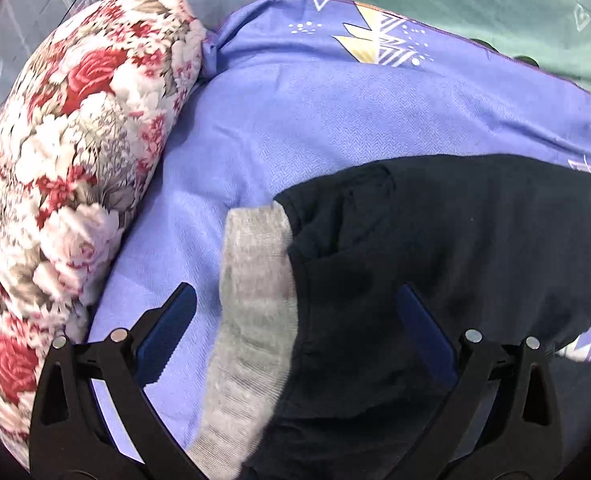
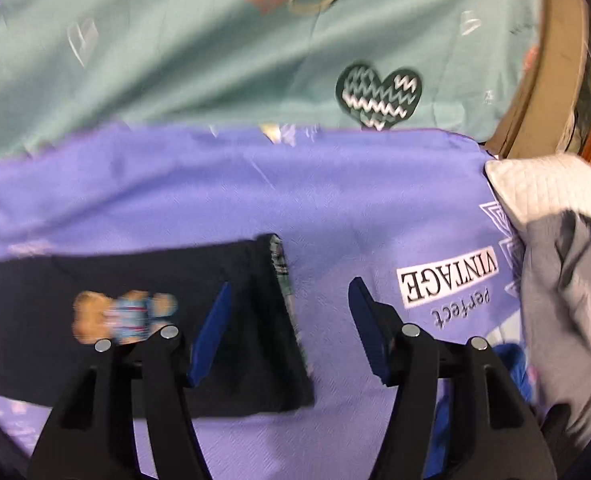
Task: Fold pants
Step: 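Grasp the grey waistband corner with the left tool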
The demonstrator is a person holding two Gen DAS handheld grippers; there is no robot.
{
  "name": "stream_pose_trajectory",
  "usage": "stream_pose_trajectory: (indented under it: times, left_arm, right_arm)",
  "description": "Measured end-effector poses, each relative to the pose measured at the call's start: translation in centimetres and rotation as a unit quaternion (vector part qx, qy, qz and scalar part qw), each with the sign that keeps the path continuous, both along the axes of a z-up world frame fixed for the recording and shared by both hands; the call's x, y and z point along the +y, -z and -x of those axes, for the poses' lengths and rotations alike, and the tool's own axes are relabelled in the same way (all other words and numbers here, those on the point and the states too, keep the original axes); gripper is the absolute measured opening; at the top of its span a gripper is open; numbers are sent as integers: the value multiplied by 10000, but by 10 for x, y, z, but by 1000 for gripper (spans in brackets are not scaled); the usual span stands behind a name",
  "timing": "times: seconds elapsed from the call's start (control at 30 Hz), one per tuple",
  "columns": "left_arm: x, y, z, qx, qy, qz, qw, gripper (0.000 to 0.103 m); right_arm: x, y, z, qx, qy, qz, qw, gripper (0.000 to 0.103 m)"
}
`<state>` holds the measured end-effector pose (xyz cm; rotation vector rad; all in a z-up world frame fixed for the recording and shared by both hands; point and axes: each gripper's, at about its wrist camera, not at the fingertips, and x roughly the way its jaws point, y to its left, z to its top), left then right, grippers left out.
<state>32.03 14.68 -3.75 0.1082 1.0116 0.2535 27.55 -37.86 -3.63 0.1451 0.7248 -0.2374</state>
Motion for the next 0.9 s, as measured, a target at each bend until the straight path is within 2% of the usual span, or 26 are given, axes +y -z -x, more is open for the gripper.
stream_pose_trajectory:
  times: [0.03,0.1,0.17,0.27,0.37,0.43,0.47,0.53,0.63,0.7,0.73,0.8,0.9]
  left_arm:
    - [2,0,-2,-1,3,-64,10000,101]
    - [15,4,-14,67,-7,-11,10000,101]
    - [28,6,-28,321,-35,345,9989,101]
    - [50,6,-37,534,-112,1068,9928,101]
    - [56,3,-40,569,-41,1225,9908,100]
    - [66,-2,-37,443,-1,1636,9855,96]
    - [74,-8,-32,281,42,2031,9787,96]
    - [86,-15,-27,122,88,2453,9693,97]
    - [102,-14,-24,-25,-215,2507,9678,93]
    - [102,-1,-29,330,-294,2560,9657,64]
    - [100,5,-32,539,-269,2619,9632,45]
    - [97,7,-35,566,-305,2442,9676,48]
    - [96,3,-39,412,-405,2350,9703,60]
  right_arm:
    - [5,-1,14,-54,-300,-416,9987,67]
    - [13,1,27,-11,-534,-588,9968,69]
    - [19,4,37,-7,-599,-632,9962,69]
    - [27,13,51,7,-692,-923,9933,70]
    - [30,25,61,0,-721,-1498,9861,70]
    - [31,29,63,-38,-695,-1733,9824,70]
    - [32,30,62,-49,-667,-1730,9827,70]
    - [31,31,59,-60,-616,-1636,9846,70]
    - [31,33,59,-79,-604,-1682,9839,70]
    - [30,33,60,-114,-609,-1693,9836,70]
    - [31,32,60,-116,-633,-1664,9840,70]
    - [33,30,61,-159,-660,-1588,9850,70]
    - [36,27,63,-215,-750,-1589,9842,70]
